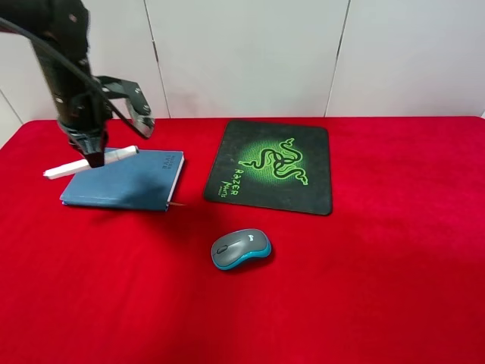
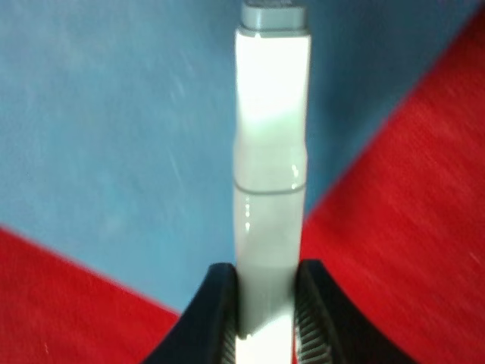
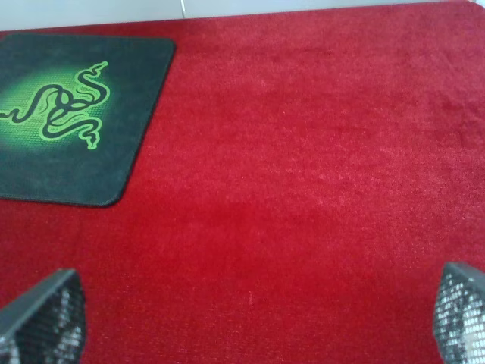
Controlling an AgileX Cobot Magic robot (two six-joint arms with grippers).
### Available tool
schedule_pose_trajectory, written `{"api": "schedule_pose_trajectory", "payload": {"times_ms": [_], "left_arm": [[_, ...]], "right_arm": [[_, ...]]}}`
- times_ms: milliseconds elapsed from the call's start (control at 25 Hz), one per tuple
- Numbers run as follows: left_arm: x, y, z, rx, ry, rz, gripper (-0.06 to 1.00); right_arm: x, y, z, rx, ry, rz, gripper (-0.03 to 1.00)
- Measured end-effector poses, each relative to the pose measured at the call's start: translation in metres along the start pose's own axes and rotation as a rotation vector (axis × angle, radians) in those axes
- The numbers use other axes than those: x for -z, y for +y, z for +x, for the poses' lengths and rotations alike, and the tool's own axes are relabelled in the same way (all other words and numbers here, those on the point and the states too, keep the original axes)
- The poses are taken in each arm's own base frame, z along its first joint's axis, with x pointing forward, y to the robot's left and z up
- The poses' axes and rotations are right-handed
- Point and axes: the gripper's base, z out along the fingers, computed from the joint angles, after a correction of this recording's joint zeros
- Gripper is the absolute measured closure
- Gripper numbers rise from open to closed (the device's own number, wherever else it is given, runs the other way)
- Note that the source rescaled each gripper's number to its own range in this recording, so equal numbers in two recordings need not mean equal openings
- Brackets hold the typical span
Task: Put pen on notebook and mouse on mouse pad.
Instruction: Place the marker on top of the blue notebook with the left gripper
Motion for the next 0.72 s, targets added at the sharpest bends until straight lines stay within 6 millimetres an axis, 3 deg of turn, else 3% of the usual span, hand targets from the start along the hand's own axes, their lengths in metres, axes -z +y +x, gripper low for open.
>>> {"api": "schedule_pose_trajectory", "payload": {"times_ms": [280, 440, 720], "left_arm": [[-0.041, 0.023, -0.029, -0.053, 0.011, 0.015, 0.94], [-0.062, 0.026, -0.034, -0.065, 0.029, 0.041, 0.94], [-0.066, 0.028, -0.034, -0.062, 0.033, 0.047, 0.94]], "right_arm": [[0.000, 0.000, 0.000, 0.000, 0.000, 0.000, -0.03], [0.000, 0.000, 0.000, 0.000, 0.000, 0.000, -0.03], [0.000, 0.000, 0.000, 0.000, 0.000, 0.000, -0.03]]}}
